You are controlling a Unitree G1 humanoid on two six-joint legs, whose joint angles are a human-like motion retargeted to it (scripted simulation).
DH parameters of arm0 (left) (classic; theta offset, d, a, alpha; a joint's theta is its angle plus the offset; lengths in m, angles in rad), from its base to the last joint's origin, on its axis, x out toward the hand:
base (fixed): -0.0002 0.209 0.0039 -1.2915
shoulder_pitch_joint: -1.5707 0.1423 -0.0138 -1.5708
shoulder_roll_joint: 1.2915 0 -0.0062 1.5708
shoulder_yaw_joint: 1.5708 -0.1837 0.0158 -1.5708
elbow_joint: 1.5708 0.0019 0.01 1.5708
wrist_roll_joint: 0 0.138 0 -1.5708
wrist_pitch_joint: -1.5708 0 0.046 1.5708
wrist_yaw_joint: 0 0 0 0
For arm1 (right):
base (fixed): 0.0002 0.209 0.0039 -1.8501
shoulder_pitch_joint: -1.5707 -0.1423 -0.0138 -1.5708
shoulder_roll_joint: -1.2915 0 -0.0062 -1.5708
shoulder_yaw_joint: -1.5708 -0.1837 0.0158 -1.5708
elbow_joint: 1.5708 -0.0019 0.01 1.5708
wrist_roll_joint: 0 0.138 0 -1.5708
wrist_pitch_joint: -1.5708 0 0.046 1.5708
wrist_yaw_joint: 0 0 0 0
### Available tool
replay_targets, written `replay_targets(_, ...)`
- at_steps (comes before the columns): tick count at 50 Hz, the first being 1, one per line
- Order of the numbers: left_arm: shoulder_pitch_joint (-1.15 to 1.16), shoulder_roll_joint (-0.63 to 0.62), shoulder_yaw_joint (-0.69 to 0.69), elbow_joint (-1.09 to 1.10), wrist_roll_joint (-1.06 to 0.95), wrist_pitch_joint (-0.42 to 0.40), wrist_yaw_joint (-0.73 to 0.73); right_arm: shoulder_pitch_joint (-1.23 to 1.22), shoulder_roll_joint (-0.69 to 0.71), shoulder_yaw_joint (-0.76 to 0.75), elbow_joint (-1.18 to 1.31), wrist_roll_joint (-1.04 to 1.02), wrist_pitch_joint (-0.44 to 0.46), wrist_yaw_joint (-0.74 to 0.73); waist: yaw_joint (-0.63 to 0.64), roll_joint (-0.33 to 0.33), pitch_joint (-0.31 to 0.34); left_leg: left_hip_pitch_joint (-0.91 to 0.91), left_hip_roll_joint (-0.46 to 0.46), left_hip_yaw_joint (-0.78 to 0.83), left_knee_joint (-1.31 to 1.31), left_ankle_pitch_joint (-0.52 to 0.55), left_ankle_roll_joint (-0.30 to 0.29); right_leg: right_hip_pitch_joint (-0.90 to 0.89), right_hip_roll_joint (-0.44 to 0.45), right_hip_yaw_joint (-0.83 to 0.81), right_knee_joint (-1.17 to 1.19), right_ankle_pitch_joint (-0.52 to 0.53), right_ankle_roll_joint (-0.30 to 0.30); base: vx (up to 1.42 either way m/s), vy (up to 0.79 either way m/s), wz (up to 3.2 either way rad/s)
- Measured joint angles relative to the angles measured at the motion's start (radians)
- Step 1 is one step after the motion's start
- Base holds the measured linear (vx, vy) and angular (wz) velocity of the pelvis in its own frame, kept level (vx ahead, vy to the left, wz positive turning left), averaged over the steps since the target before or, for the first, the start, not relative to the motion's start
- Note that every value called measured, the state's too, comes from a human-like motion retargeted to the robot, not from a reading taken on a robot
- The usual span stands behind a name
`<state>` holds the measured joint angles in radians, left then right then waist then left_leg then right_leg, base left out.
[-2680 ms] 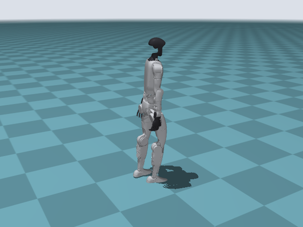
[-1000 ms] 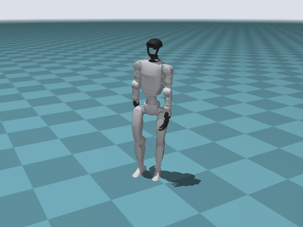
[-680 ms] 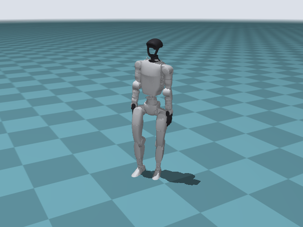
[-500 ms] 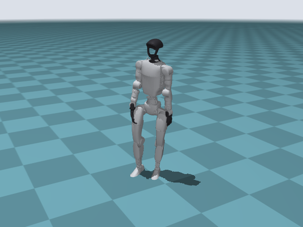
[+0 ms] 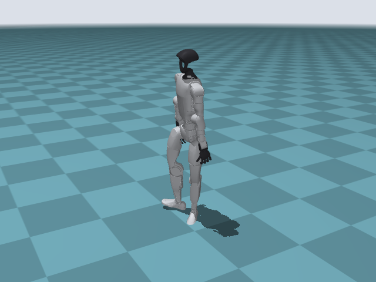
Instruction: In place motions
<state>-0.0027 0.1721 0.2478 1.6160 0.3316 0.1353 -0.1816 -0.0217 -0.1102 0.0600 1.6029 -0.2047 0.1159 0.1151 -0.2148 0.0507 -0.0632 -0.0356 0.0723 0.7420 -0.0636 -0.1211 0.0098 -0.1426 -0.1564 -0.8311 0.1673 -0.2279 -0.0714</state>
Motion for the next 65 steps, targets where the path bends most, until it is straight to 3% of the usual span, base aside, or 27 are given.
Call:
replay_targets(5,0.001,-0.005,0.009,-0.004,0.003,0.003,0.007,0.024,-0.006,-0.022,0.009,0.025,-0.009,-0.015,0.028,0.001,-0.035,0.014,0.021,0.138,0.005,-0.02,-0.033,0.098,-0.016,-0.354,-0.016,0.018,0.021,-0.18,0.21,-1.41)
replay_targets(8,-0.002,-0.011,0.016,-0.012,-0.004,0.001,0.001,0.02,0.002,-0.019,0.018,0.026,-0.009,-0.022,0.034,-0.024,-0.048,0.031,-0.003,0.163,0.003,-0.032,-0.042,0.129,-0.02,-0.444,-0.065,0.15,0.059,-0.22,0.22,-1.16)
replay_targets(12,-0.012,-0.017,0.015,-0.008,-0.012,0.005,-0.002,0.021,0.024,-0.008,0.008,0.01,-0.009,-0.018,0.018,-0.042,-0.067,0.054,-0.021,0.195,0.005,-0.037,-0.058,0.099,-0.007,-0.325,-0.119,0.197,0.052,-0.22,0.21,-0.78)
replay_targets(15,-0.031,-0.028,0.001,-0.004,-0.016,0.009,0.008,0.021,0.042,-0.005,-0.019,-0.005,-0.012,-0.011,-0.004,-0.031,-0.078,0.059,-0.008,0.217,0.013,-0.035,-0.067,0.094,0.009,-0.325,-0.138,0.205,0.053,-0.26,0.2,-0.43)
replay_targets(23,-0.06,-0.067,-0.04,-0.059,-0.014,-0.01,-0.033,0.013,0.063,0.034,-0.088,-0.054,-0.019,0.004,-0.085,0.009,-0.111,0.072,0.022,0.246,0.03,-0.028,-0.094,0.062,0.043,-0.271,-0.168,0.201,0.044,-0.24,0.2,-0.32)
replay_targets(37,-0.011,-0.1,-0.038,-0.008,0.006,-0.014,-0.006,-0.003,0.057,0.017,-0.074,-0.048,-0.017,0.009,-0.093,0.071,-0.219,0.141,0.083,0.409,0.112,0.007,-0.147,-0.025,0.078,-0.021,-0.131,0.136,0.039,-0.18,0.19,-0.81)
replay_targets(40,0.024,-0.099,-0.034,-0.016,0.019,-0.021,0.02,-0.002,0.05,0.014,-0.054,-0.034,-0.013,0.019,-0.098,0.056,-0.221,0.175,0.101,0.378,0.178,0.062,-0.118,-0.016,0.068,0.037,-0.13,0.129,0.028,-0.1,0.13,-0.96)
replay_targets(42,0.049,-0.098,-0.029,-0.032,0.018,-0.04,0.064,-0.004,0.046,0.014,-0.039,-0.023,-0.009,0.026,-0.096,0.021,-0.219,0.182,0.112,0.34,0.261,0.106,-0.063,-0.006,0.039,0.076,-0.126,0.128,0.021,-0.17,0.06,-1.07)
replay_targets(45,0.071,-0.098,-0.021,-0.04,-0.008,-0.077,0.149,-0.006,0.035,0.013,-0.021,-0.018,-0.007,0.025,-0.075,-0.051,-0.214,0.118,0.162,0.208,0.506,0.148,0.086,0.0,-0.027,0.152,-0.115,0.132,0.015,-0.16,0.01,-1.21)
replay_targets(47,0.06,-0.099,-0.021,-0.027,-0.035,-0.089,0.177,-0.011,0.022,0.01,-0.012,-0.025,-0.006,0.025,-0.061,-0.059,-0.194,0.008,0.223,0.024,0.712,0.149,0.156,0.003,-0.026,0.18,-0.116,0.139,0.007,-0.23,-0.01,-1.04)
replay_targets(49,0.043,-0.107,-0.02,-0.016,-0.053,-0.087,0.175,-0.015,0.005,0.011,-0.002,-0.032,-0.003,0.025,-0.034,-0.05,-0.164,-0.088,0.196,-0.197,0.803,0.138,0.103,0.004,-0.004,0.211,-0.12,0.151,-0.004,-0.28,0.01,-1.32)
replay_targets(52,0.02,-0.128,-0.023,-0.02,-0.071,-0.076,0.131,-0.022,-0.021,0.009,0.014,-0.042,0.004,0.016,0.017,-0.058,-0.118,-0.169,0.047,-0.409,0.807,0.098,0.066,0.002,-0.003,0.272,-0.117,0.172,-0.011,-0.3,-0.01,-1.33)
replay_targets(55,0.0,-0.146,-0.036,-0.046,-0.082,-0.076,0.094,-0.032,-0.042,0.006,0.025,-0.046,0.012,0.013,0.045,-0.069,-0.087,-0.183,0.007,-0.356,0.72,0.02,0.106,-0.012,-0.02,0.315,-0.108,0.187,-0.008,-0.26,-0.02,-1.15)
replay_targets(58,-0.009,-0.157,-0.054,-0.072,-0.059,-0.074,0.097,-0.034,-0.052,0.001,0.026,-0.054,0.018,0.018,0.122,-0.07,-0.078,-0.231,-0.082,-0.366,0.55,-0.008,0.082,-0.043,0.0,0.421,-0.109,0.211,-0.003,-0.14,-0.06,-2.04)
replay_targets(61,-0.01,-0.153,-0.093,-0.081,-0.025,-0.07,0.104,-0.026,-0.049,-0.006,0.02,-0.054,0.019,0.021,0.214,-0.061,-0.065,-0.25,-0.114,-0.369,0.347,0.0,0.057,-0.053,0.053,0.537,-0.115,0.231,-0.002,0.02,-0.13,-2.18)
replay_targets(62,-0.01,-0.15,-0.111,-0.079,-0.013,-0.067,0.105,-0.022,-0.046,-0.009,0.019,-0.052,0.02,0.023,0.202,-0.046,-0.062,-0.234,-0.127,-0.427,0.285,0.007,0.061,-0.043,0.07,0.533,-0.118,0.231,-0.002,0.15,-0.15,0.4)
replay_targets(63,-0.01,-0.146,-0.131,-0.073,-0.001,-0.065,0.104,-0.02,-0.044,-0.016,0.02,-0.049,0.02,0.026,0.12,-0.014,-0.069,-0.201,-0.166,-0.596,0.241,-0.003,0.073,-0.023,0.079,0.455,-0.123,0.221,0.0,0.17,-0.13,1.5)
replay_targets(64,-0.009,-0.142,-0.138,-0.065,0.009,-0.064,0.1,-0.018,-0.04,-0.013,0.021,-0.05,0.024,0.03,0.072,0.007,-0.078,-0.182,-0.144,-0.572,0.222,-0.006,0.063,-0.018,0.088,0.424,-0.122,0.216,0.002,0.19,-0.12,1.61)
replay_targets(65,-0.008,-0.139,-0.138,-0.056,0.017,-0.063,0.094,-0.018,-0.035,-0.005,0.022,-0.051,0.028,0.034,0.041,0.021,-0.088,-0.168,-0.091,-0.45,0.216,-0.006,0.04,-0.02,0.096,0.417,-0.12,0.214,0.003,0.19,-0.14,0.1)
